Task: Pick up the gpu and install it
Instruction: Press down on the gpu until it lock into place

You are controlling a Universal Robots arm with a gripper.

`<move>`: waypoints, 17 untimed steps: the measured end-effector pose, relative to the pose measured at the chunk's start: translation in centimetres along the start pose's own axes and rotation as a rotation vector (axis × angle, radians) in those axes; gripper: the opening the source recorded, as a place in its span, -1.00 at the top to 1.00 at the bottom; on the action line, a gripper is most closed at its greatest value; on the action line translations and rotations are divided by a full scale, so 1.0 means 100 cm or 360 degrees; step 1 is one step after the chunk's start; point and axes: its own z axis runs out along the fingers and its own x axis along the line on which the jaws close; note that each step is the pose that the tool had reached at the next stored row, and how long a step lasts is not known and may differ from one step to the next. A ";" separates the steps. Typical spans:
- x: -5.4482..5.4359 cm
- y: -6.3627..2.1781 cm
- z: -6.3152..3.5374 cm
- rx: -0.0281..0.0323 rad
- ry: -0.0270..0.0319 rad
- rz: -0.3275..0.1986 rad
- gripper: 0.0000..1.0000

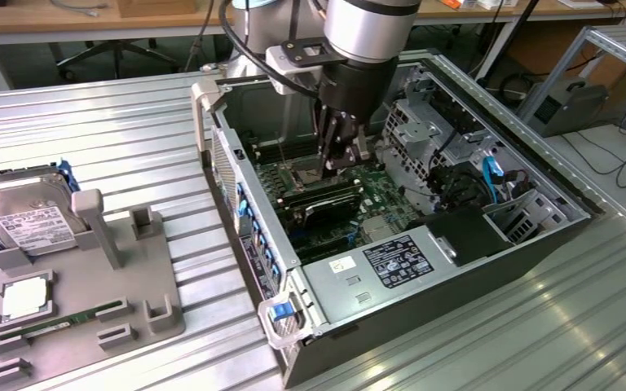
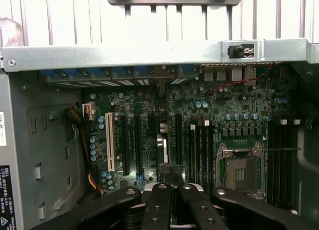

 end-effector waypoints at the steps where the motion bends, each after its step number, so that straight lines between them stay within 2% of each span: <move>1: 0.000 0.0000 0.0018 -0.00001 0.00000 0.0000 0.79; 13: 0.001 0.0001 0.0342 -0.00003 0.00000 0.0001 0.79; 17: 0.001 -0.0028 0.0389 -0.00007 0.00002 0.0001 0.79</move>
